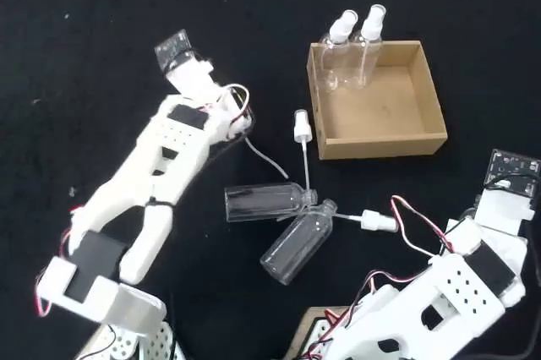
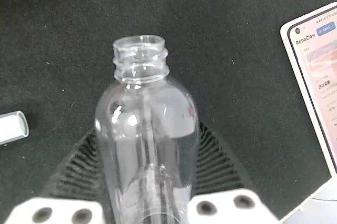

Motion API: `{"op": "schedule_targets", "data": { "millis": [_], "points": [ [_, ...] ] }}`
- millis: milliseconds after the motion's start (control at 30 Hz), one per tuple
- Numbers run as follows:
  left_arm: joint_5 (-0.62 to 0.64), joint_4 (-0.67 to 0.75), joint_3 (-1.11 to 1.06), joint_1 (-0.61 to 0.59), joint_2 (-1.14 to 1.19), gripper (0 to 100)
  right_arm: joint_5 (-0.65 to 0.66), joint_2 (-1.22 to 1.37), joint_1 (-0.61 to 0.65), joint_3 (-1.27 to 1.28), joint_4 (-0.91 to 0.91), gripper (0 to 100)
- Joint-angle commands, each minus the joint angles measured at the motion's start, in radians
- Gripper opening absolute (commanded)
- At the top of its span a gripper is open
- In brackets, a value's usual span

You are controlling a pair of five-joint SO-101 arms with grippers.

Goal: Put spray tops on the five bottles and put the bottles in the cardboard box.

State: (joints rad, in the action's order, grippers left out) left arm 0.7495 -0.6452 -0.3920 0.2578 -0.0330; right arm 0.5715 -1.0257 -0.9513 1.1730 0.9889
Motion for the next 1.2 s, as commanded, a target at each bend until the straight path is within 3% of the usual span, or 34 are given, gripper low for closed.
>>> {"op": "schedule_targets", "data": {
  "millis": [0, 100, 333, 467, 900, 1167],
  "points": [
    [-0.170, -0.043, 0.031, -0.082, -0.143, 3, 0.005, -0.021, 0.003, -0.008, -0.020, 1.1],
    [-0.379, -0.157, 0.038, -0.153, -0.219, 3, 0.000, -0.021, 0.008, -0.012, -0.018, 1.1],
    [-1.036, -0.497, 0.031, -0.329, -0.321, 3, 0.000, -0.021, 0.008, -0.013, -0.018, 1.1],
    [-1.267, -0.658, 0.031, -0.418, -0.287, 3, -0.003, -0.021, 0.008, -0.015, -0.018, 1.1],
    [-1.455, -0.690, -0.035, -0.444, -0.078, 3, -0.003, -0.022, 0.008, -0.012, -0.017, 1.1],
    [-1.468, -0.694, -0.028, -0.463, -0.005, 3, -0.005, -0.022, 0.075, -0.013, 0.017, 1.1]
  ]
}}
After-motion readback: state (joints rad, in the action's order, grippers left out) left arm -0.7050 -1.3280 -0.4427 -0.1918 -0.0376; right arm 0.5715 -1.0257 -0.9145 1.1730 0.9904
